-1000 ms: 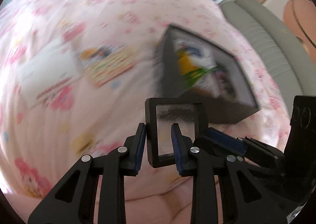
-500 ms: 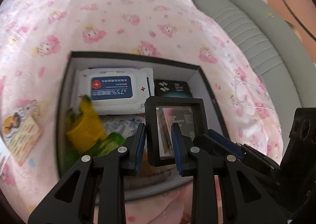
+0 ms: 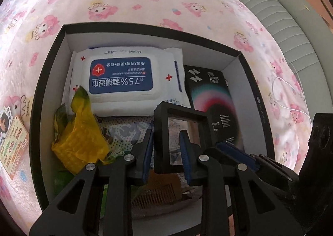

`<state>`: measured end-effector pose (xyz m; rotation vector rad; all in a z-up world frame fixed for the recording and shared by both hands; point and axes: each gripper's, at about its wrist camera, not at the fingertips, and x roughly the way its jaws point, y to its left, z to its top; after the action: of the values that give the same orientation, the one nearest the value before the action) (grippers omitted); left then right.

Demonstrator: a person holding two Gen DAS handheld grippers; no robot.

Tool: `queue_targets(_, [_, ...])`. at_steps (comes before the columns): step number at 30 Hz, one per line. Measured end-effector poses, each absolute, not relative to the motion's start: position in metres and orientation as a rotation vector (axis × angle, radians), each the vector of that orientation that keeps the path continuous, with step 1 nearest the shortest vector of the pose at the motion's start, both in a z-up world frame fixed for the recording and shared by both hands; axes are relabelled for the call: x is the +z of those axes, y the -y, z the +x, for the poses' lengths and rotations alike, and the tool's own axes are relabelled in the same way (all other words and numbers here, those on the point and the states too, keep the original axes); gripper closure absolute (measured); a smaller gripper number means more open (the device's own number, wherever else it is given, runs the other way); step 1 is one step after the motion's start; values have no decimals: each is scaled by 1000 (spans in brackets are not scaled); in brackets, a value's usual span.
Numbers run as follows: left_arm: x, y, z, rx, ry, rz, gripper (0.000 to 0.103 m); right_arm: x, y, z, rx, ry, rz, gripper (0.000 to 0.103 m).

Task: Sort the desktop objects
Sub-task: 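Lower the black frame into the box and open the left gripper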

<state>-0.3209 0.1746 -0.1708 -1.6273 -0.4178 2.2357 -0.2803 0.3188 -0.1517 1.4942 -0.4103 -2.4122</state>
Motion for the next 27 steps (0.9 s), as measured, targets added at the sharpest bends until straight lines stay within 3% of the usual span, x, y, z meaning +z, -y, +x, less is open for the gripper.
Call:
queue_targets(4, [-177,-174,-322,2258,402,-1645,87,-159,-315,-285,-2406,387,1523,83])
queue_targets(12, [-170,-177,-309,2314,321,-1611,87,-157,-322,-286,-2472,399,1520,83])
queue_targets(21, [-163,-180,-292,2354,224,-1579,88,-170,-312,-286,-2447,269,1614,83])
queue_targets(27, [-162,-172,-294,2365,253,-1576,89,-180,-317,-287,-2324,452,1638,83])
